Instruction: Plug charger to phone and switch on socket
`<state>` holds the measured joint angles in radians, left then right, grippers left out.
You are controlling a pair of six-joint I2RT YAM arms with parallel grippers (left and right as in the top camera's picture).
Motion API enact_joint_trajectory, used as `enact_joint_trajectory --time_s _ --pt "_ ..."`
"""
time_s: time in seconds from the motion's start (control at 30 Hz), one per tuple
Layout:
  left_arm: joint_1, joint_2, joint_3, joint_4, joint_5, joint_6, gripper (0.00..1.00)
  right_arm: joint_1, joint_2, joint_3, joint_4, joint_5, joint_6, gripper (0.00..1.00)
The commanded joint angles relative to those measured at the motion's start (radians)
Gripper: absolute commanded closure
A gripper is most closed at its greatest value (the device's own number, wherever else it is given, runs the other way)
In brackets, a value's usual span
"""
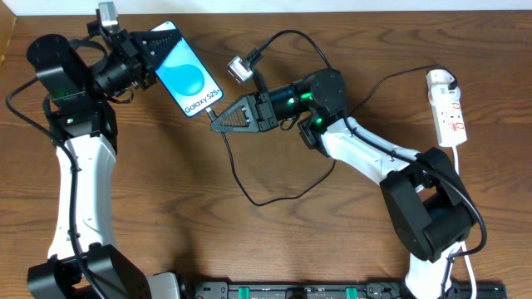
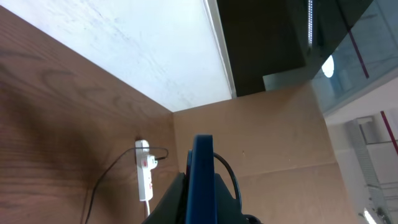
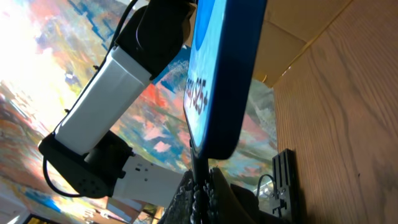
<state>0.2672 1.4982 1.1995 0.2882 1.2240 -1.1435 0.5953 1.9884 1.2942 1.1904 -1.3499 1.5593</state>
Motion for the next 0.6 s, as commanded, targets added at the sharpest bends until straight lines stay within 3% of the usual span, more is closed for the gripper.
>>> enact_joint_trajectory --time_s 0.0,0.57 --pt "-0.009 -0.004 0.008 0.006 0.026 0.016 0.93 0.008 -0.014 0.015 0.002 0.031 -0.020 0.99" --pt "-0.058 -0.004 0.008 0.005 0.087 0.109 0.93 0.008 -0.014 0.015 -0.036 0.035 -0.050 0.99"
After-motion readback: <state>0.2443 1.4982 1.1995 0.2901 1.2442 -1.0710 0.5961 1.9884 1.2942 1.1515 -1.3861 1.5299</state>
